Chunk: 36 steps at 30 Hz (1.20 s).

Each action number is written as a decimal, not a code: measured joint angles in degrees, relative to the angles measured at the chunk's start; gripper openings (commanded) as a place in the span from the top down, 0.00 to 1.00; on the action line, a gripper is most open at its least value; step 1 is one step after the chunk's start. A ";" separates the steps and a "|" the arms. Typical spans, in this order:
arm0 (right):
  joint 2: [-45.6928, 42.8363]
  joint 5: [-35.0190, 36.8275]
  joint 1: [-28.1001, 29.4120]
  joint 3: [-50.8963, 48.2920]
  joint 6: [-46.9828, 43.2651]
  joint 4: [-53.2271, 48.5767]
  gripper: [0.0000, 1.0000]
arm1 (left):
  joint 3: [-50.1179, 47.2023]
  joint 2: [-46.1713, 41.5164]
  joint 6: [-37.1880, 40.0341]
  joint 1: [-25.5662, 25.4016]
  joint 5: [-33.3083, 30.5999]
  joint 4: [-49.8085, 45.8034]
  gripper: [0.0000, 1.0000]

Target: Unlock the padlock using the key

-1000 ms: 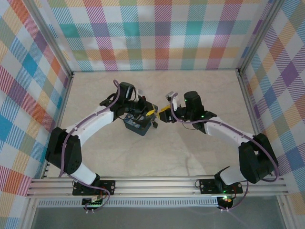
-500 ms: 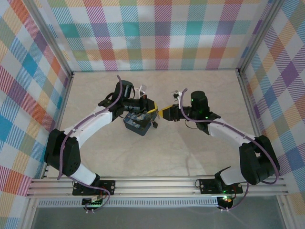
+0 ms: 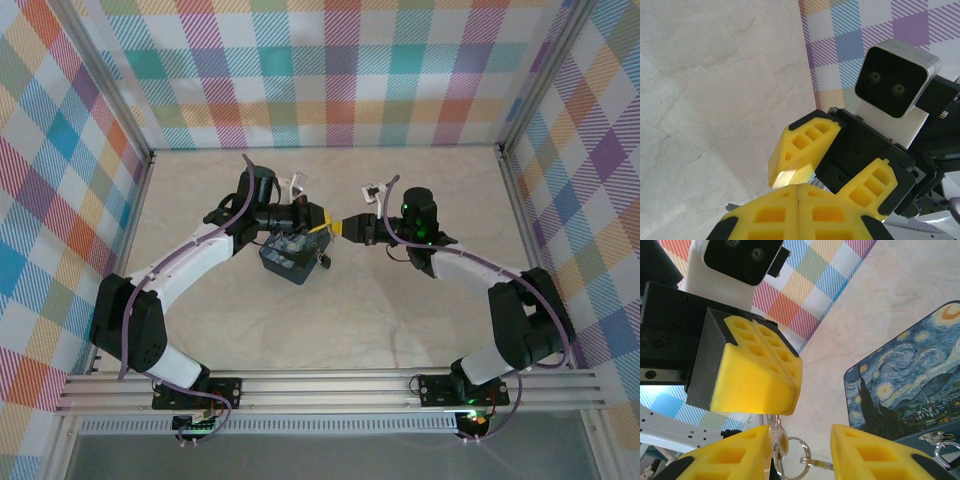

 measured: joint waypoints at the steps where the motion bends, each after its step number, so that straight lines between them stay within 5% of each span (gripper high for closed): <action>1: 0.20 -0.31 0.00 -0.26 1.03 1.25 0.67 | -0.07 0.00 -0.02 0.00 0.02 0.26 1.00; 28: 4.13 -5.09 0.02 -1.18 12.85 15.43 0.79 | -0.44 -0.22 -1.38 0.39 0.44 3.61 1.00; 36: 4.68 -5.42 0.17 -1.31 14.51 17.27 0.97 | -0.92 -0.22 -2.23 0.81 0.87 4.96 1.00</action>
